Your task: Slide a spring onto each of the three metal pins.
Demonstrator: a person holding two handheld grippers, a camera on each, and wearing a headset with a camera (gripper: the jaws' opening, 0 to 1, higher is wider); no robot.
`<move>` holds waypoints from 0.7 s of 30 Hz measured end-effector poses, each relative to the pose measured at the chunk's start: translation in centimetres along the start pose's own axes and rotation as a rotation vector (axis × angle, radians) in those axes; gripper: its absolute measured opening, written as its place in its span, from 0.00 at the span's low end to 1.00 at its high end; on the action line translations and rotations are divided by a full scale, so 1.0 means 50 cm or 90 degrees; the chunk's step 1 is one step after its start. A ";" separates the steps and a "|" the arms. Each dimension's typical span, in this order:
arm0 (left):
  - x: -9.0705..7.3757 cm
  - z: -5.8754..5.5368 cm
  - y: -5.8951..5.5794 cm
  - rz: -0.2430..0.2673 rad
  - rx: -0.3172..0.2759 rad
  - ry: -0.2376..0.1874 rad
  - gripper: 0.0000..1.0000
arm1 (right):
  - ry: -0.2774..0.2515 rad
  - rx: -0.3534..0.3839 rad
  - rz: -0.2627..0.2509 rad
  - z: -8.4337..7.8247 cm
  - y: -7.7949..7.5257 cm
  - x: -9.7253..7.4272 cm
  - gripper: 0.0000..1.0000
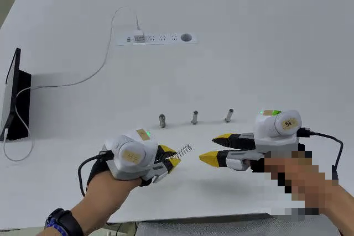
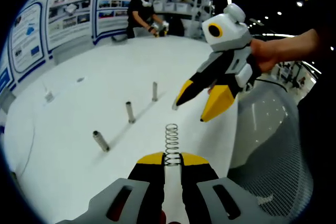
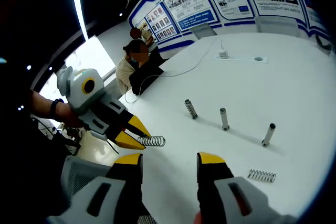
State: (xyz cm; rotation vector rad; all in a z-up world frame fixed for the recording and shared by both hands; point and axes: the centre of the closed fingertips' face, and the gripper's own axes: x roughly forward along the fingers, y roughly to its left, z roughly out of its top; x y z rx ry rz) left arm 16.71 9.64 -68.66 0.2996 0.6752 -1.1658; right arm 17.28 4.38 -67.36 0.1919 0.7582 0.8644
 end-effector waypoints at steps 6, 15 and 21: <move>0.005 0.007 -0.018 -0.013 0.012 -0.001 0.10 | -0.002 0.014 0.024 0.001 0.013 0.011 0.35; 0.015 0.013 -0.044 -0.028 0.022 -0.003 0.10 | 0.000 0.041 0.053 -0.011 0.024 0.022 0.31; 0.019 0.019 -0.061 -0.040 0.030 -0.006 0.10 | 0.006 0.068 0.076 -0.023 0.039 0.027 0.29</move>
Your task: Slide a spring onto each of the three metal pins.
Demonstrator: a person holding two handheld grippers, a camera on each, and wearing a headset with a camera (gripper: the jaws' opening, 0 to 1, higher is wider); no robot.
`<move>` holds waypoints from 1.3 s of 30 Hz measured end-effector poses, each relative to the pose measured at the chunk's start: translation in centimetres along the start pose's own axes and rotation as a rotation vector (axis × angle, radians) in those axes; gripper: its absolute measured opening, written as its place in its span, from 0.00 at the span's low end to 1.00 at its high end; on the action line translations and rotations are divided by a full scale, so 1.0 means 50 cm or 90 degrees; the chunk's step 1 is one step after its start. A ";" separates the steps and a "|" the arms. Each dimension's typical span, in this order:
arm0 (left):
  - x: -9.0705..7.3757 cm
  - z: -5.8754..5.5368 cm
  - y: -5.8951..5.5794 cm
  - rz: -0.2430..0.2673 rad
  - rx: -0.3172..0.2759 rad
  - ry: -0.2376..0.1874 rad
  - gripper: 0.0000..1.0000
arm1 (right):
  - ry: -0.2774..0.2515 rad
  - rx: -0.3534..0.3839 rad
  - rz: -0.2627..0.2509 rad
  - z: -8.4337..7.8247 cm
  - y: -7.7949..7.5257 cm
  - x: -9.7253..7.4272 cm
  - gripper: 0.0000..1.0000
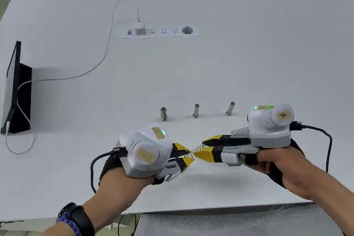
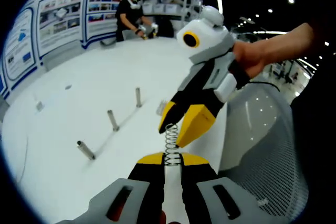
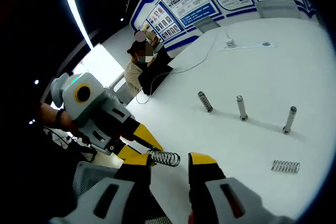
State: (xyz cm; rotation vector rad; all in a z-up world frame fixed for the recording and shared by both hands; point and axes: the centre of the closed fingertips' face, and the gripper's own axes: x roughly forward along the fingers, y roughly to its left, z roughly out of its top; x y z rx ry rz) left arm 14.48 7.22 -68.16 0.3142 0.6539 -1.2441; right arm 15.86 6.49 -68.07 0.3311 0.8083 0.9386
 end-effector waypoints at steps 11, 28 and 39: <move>0.003 -0.003 -0.004 -0.011 0.008 0.004 0.10 | 0.009 0.026 0.015 -0.015 0.006 -0.002 0.24; 0.011 -0.011 -0.009 -0.027 0.031 0.016 0.10 | 0.013 0.026 0.026 -0.007 0.013 -0.009 0.16; 0.010 0.006 -0.007 -0.035 0.043 0.002 0.10 | -0.005 0.043 0.041 0.020 0.027 -0.023 0.12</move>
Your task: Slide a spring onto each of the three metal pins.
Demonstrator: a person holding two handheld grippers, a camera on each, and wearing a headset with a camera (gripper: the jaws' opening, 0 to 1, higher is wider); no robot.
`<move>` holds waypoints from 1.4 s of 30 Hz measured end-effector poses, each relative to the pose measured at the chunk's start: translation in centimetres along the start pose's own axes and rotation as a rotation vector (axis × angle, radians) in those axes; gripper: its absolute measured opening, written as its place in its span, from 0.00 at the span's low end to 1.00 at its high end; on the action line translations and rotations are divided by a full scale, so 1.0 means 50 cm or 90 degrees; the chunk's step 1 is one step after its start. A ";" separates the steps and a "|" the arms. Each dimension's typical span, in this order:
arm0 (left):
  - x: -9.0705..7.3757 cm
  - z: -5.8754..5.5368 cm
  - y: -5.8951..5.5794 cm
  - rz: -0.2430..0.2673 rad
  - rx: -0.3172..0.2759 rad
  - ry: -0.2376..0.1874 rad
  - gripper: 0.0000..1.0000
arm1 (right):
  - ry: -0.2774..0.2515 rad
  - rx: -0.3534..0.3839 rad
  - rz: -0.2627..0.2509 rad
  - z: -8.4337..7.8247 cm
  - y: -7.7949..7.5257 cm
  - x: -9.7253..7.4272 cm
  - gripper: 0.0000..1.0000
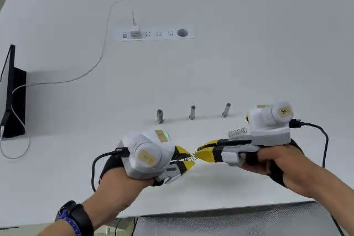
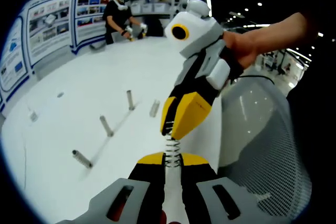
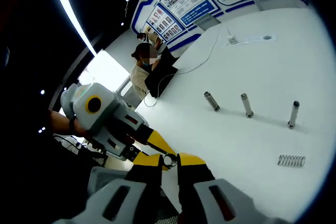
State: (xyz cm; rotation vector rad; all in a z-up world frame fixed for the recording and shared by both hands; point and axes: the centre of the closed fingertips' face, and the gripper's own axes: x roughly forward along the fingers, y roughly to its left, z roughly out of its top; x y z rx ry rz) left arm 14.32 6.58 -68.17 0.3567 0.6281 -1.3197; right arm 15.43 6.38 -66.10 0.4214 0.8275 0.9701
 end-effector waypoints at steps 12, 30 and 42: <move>0.006 0.054 0.002 -0.005 0.018 -0.041 0.10 | 0.054 -0.125 -0.033 0.039 0.017 -0.031 0.12; 0.004 0.127 -0.004 -0.024 0.006 -0.118 0.10 | 0.178 -0.305 -0.054 0.070 0.038 -0.078 0.12; 0.000 0.140 -0.014 -0.040 0.025 -0.125 0.10 | 0.214 -0.336 -0.040 0.061 0.036 -0.095 0.14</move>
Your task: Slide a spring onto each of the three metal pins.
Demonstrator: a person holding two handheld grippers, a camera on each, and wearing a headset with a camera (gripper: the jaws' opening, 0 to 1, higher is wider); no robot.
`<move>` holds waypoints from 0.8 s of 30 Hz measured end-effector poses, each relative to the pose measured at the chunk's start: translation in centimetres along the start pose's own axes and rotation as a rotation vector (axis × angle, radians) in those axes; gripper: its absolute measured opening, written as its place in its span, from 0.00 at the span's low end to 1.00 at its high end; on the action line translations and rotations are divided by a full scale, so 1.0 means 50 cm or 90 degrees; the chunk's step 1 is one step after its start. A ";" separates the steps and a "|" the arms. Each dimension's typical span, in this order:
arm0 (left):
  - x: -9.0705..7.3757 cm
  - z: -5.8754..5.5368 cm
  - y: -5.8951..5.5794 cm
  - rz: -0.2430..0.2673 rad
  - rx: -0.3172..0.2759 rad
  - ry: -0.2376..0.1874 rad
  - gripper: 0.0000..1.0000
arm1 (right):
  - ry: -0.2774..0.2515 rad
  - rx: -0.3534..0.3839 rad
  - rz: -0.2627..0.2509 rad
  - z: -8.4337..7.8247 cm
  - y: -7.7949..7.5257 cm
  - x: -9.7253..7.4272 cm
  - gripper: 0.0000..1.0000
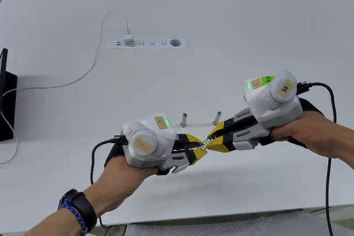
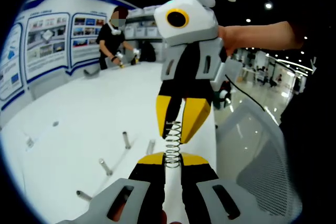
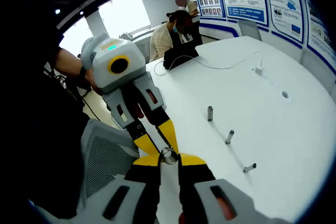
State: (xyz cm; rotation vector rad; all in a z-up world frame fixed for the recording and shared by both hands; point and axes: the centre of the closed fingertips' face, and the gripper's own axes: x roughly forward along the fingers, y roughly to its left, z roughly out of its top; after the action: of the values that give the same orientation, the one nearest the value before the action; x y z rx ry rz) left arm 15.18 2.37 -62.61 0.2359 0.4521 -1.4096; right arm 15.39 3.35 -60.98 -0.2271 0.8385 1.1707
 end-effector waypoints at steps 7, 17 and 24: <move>-0.003 0.004 -0.006 -0.009 0.001 -0.005 0.10 | 0.015 -0.024 0.007 -0.007 0.006 0.005 0.14; -0.001 0.002 -0.019 -0.020 0.022 0.003 0.10 | 0.013 -0.036 0.029 -0.002 0.015 0.008 0.16; 0.002 0.003 -0.032 -0.033 0.035 0.005 0.10 | 0.033 -0.051 0.052 -0.012 0.028 0.012 0.16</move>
State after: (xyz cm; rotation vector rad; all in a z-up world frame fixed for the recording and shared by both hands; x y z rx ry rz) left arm 13.62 1.98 -62.35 0.2760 0.4297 -1.4732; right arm 13.98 4.02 -61.46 -0.2919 0.8537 1.2806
